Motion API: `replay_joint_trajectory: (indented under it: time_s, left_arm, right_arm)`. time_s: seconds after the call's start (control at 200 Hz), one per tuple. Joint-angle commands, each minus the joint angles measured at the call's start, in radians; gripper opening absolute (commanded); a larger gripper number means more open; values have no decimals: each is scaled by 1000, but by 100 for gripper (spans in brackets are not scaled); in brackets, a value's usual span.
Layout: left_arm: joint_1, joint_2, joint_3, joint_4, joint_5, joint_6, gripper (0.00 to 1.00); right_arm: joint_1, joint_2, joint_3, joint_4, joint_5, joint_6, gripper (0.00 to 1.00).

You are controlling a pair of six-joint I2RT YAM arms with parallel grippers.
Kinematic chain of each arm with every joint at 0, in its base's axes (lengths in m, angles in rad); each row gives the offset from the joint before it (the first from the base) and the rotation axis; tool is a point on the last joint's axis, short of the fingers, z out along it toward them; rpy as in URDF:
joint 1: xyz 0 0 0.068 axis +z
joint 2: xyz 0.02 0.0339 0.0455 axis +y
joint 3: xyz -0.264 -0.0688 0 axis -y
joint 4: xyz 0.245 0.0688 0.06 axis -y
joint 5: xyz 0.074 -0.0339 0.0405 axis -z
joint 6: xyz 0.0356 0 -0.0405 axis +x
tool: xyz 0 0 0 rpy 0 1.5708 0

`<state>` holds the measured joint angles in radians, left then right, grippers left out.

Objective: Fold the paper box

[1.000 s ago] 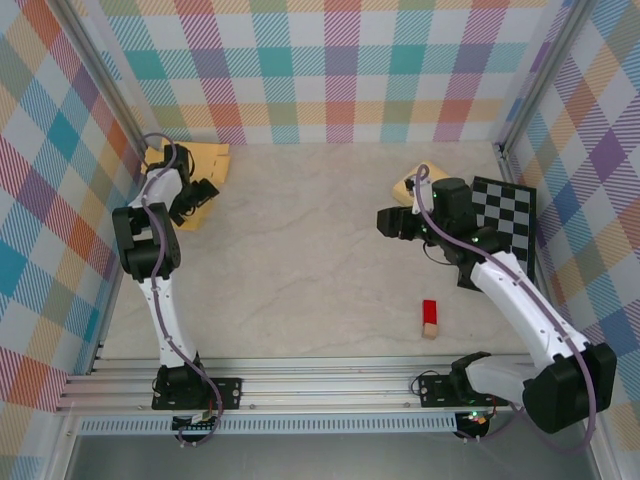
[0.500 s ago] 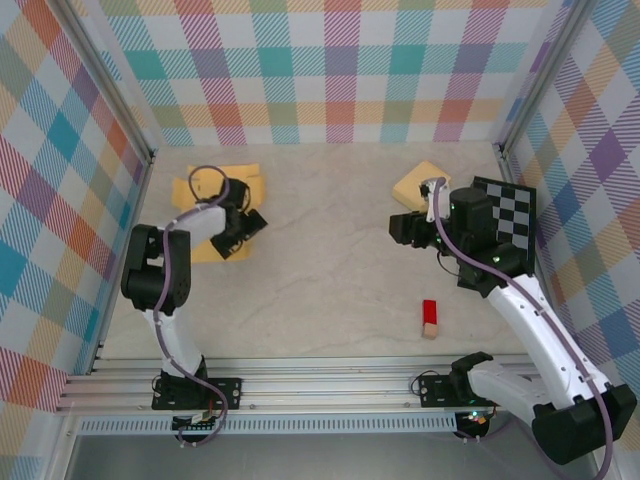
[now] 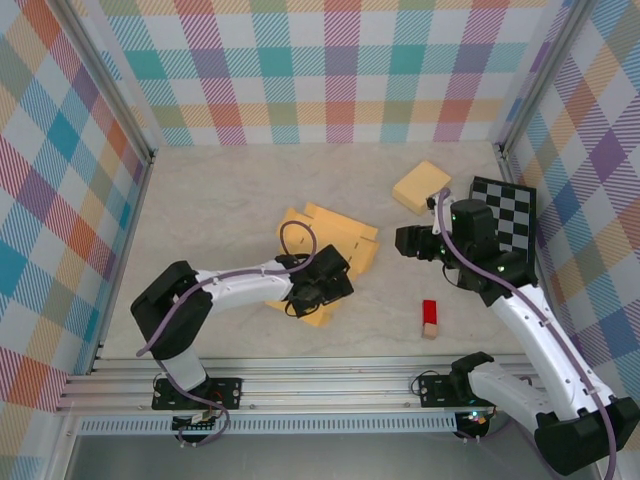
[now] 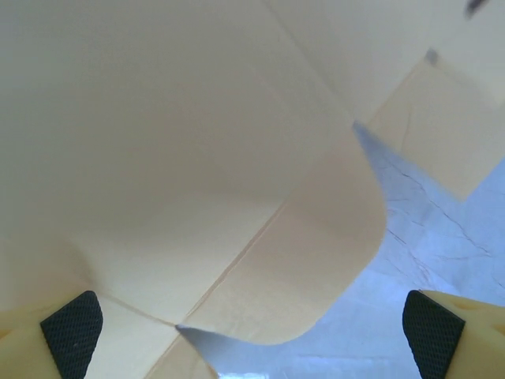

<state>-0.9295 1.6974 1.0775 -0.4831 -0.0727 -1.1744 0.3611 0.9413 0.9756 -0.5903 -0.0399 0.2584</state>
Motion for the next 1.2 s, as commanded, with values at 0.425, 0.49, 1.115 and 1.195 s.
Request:
replay_joint_trajectory:
  time_s: [0.425,0.49,1.115,1.195]
  left_arm:
    - [549,6,256,-120,64,729,100]
    - [577,51,281,-96,104,812,100]
    - [627,476,590,-130,337,1172,86]
    - [627,491,599,-132,445,1182,64]
  right_arm:
    - [2,347,-191,302,-78,369,67]
    - [2,404,-183,350,-94,370,68]
    - [3,752,-37,445,-225,208,53]
    - [2,776,-12,447,-234,166,40]
